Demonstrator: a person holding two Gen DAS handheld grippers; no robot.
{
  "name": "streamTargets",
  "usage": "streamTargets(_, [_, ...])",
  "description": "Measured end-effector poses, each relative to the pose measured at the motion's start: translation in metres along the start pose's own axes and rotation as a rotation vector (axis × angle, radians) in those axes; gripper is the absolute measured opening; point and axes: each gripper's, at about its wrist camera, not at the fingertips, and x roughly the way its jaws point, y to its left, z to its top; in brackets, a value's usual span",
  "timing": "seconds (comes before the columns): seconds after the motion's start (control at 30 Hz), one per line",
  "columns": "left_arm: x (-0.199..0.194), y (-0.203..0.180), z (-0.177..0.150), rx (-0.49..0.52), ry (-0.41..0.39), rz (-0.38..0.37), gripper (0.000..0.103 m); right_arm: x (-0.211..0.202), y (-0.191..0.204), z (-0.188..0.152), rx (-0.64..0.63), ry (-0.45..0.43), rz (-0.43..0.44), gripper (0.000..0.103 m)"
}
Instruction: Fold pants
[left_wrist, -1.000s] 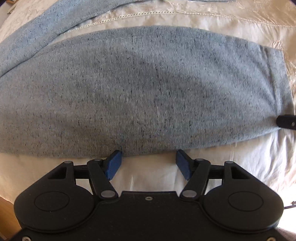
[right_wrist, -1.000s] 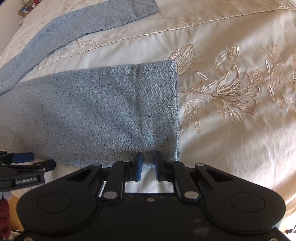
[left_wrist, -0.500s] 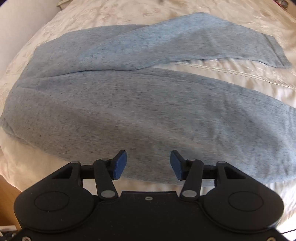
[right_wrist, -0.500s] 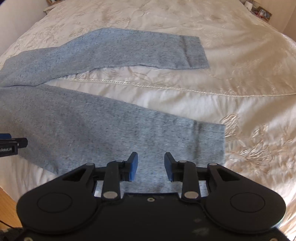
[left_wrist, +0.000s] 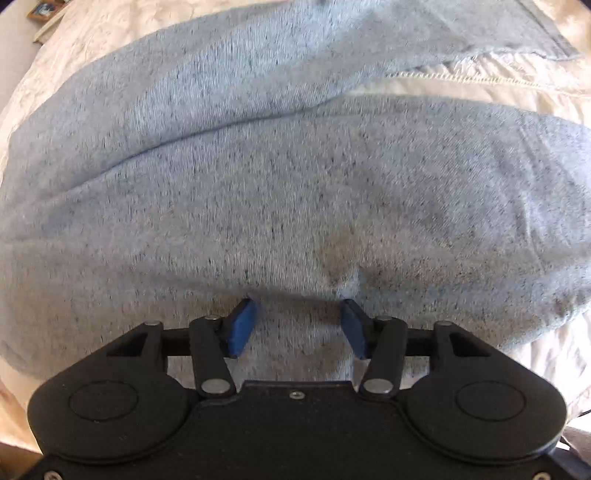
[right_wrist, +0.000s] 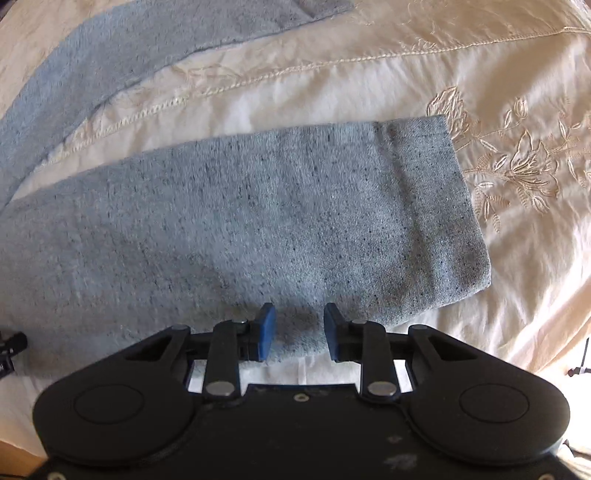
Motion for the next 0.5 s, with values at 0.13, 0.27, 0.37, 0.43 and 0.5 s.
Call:
streamTargets(0.13, [-0.033,0.031,0.032,0.004,-0.100,-0.050,0.055,-0.031,0.013,0.028,0.087,-0.064,0.045,0.031])
streamTargets(0.27, [-0.057,0.067,0.078,-0.044,-0.197,-0.062,0.055,-0.057,0.031,0.068,0.135,-0.127,0.096,0.034])
streamTargets(0.37, [-0.063,0.095,0.114,-0.106,-0.241,-0.064,0.054,-0.071,0.040,0.103,0.161,-0.158,0.137,0.034])
streamTargets(0.43, [-0.070,0.109,0.133,-0.159,-0.274,-0.054,0.054,-0.078,0.046,0.127,0.183,-0.174,0.163,0.034])
streamTargets(0.5, [-0.074,0.120,0.148,-0.201,-0.285,-0.044,0.054,-0.079,0.051,0.154,0.196,-0.184,0.185,0.034])
